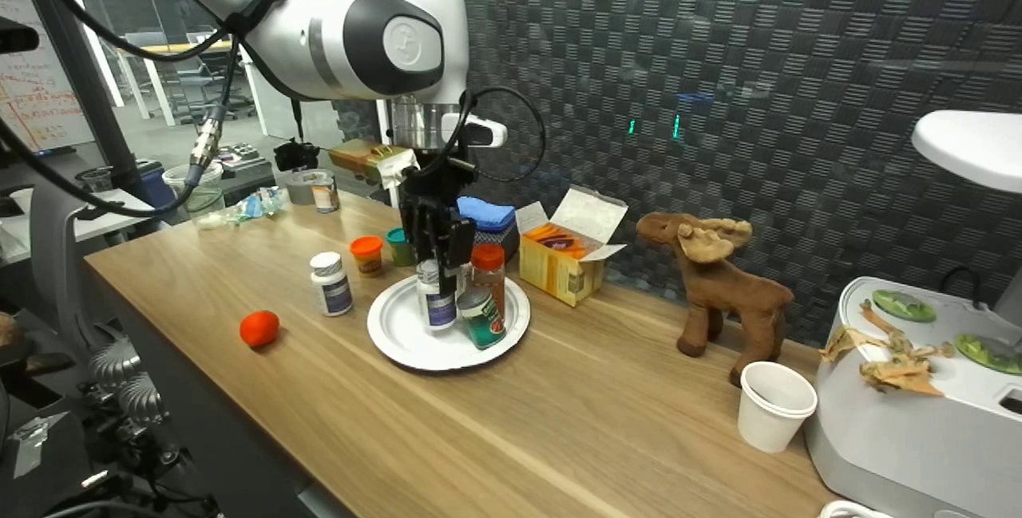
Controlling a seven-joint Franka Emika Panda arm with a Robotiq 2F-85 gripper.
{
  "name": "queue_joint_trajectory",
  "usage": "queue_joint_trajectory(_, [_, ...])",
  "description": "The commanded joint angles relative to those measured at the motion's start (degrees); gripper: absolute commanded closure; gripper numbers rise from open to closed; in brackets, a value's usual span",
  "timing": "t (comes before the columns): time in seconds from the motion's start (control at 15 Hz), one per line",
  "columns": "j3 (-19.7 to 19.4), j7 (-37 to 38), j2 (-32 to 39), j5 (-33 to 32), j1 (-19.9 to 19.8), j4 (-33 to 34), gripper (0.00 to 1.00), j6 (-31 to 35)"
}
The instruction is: Put the bottles on the red object on the plate
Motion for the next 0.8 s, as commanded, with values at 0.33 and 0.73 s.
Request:
queue_joint_trajectory(0.33, [-1.5, 1.3, 0.2, -6.5, 1.8, -0.2, 0.13, 5.6])
queue_joint_trajectory(0.73, [-1.4, 0.5, -0.4, -6.5, 1.7, -0.9, 0.00, 7.0])
